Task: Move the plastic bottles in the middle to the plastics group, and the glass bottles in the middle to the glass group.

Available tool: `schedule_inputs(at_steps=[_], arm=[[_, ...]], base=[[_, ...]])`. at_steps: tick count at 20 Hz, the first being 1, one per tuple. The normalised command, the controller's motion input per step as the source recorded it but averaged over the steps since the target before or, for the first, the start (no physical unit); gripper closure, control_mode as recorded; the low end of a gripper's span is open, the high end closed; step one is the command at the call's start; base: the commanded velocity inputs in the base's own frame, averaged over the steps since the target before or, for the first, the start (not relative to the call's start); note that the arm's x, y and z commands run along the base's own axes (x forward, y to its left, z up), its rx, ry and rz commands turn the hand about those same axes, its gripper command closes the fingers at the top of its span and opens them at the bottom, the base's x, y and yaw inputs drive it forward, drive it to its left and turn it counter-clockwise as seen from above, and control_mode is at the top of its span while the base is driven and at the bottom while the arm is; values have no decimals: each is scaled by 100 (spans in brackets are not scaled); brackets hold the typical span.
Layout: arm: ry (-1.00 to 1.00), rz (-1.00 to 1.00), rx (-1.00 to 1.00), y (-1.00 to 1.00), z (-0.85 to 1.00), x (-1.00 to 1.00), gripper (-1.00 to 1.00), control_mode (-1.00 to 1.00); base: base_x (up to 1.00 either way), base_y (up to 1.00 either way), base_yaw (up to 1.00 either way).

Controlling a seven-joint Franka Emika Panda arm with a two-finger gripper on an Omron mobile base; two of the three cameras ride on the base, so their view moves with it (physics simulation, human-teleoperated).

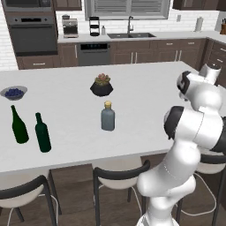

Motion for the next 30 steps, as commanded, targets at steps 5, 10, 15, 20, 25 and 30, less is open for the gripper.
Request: schedule_inputs(at_steps=[5,10,15,20,25,30], arm=[[0,18,-3,100,58,-2,-100,-100],[1,35,-6,100,28,0,-100,-100],[4,42,-8,100,6,0,-100,-100],[-1,38,-4,99,2,0,-100,-100],[-9,26,0,86,24,0,-100,-100],[0,20,-1,94,25,8,-100,-100]], base=[[0,0,0],[0,0,0],[0,0,0],[0,0,0],[0,0,0],[0,0,0]])
